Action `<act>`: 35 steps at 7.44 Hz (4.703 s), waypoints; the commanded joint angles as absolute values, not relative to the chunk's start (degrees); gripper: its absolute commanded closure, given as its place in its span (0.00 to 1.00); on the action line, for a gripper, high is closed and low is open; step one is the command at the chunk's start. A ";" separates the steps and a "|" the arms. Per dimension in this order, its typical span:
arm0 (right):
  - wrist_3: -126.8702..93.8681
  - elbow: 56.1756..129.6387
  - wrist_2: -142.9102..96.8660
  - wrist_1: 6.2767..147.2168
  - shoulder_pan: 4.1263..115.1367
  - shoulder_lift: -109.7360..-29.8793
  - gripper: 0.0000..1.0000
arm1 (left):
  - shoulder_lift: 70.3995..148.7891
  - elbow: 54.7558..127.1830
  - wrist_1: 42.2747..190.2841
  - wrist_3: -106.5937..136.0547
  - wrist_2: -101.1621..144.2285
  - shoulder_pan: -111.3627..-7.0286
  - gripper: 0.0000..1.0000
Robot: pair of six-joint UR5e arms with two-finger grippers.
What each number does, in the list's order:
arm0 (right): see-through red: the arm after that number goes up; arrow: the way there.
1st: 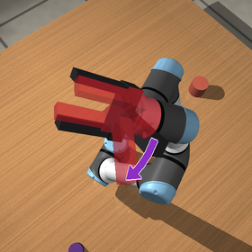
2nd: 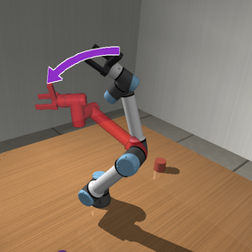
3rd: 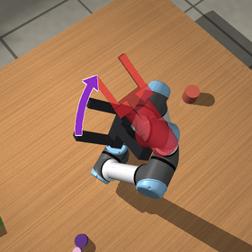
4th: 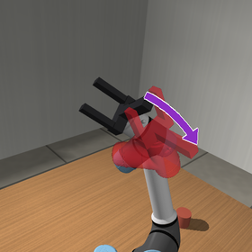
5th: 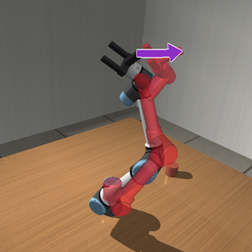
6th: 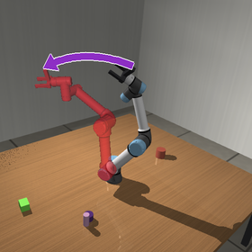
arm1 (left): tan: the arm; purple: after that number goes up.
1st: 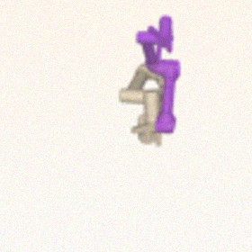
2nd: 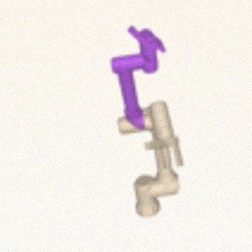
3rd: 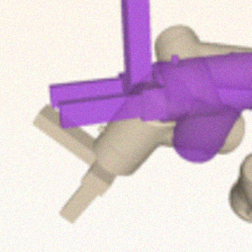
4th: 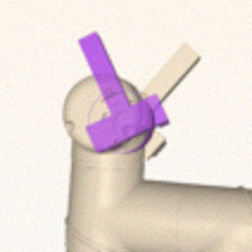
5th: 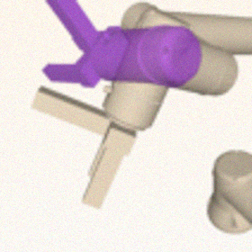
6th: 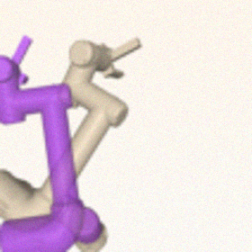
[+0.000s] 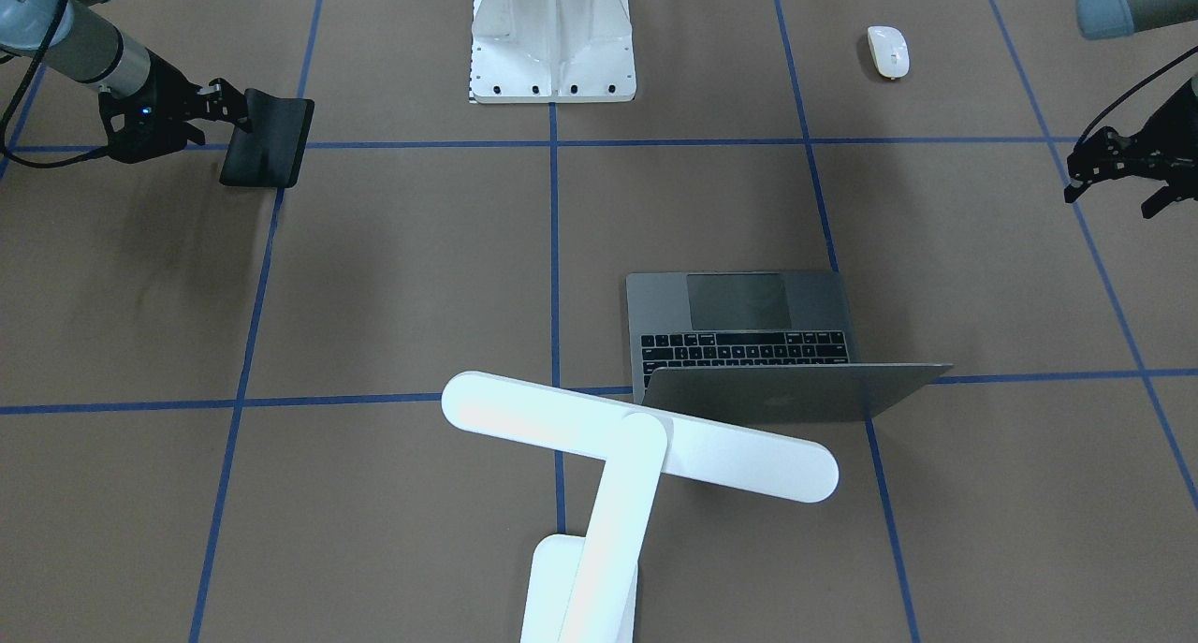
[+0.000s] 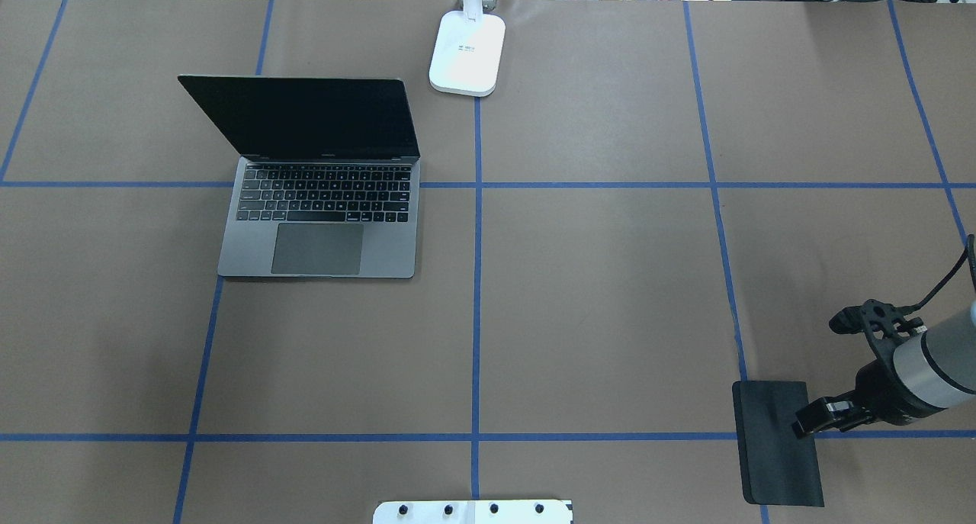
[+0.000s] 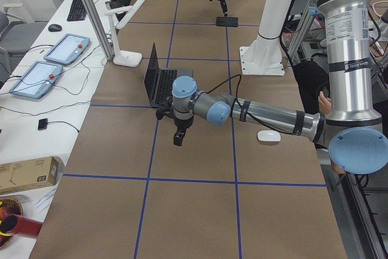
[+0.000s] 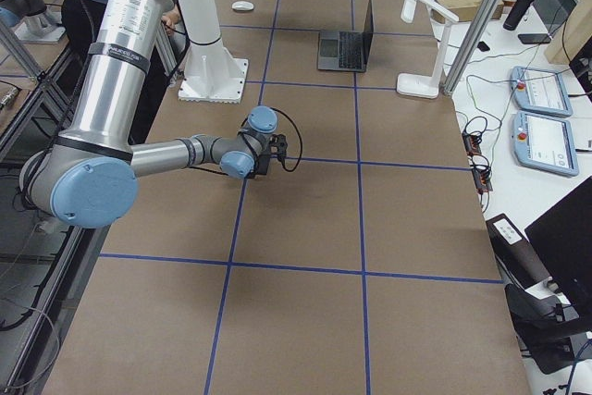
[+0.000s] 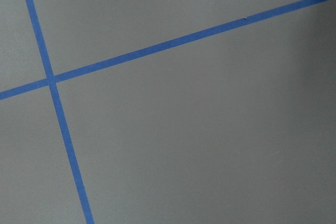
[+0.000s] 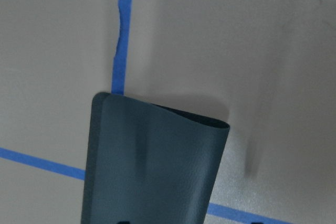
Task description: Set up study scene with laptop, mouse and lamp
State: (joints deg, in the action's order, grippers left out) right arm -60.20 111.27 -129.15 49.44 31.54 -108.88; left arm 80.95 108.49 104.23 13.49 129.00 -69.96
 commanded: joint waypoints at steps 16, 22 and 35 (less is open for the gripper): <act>-60.12 110.12 -130.43 57.99 33.57 -102.84 0.52 | 80.77 105.74 109.07 12.92 128.76 -69.96 0.00; -59.24 109.78 -132.10 58.18 33.93 -103.01 0.50 | 80.77 103.97 111.71 13.01 128.76 -69.96 0.00; -59.15 109.17 -131.92 58.27 32.52 -103.36 0.49 | 80.77 103.89 111.71 13.01 128.76 -69.96 0.00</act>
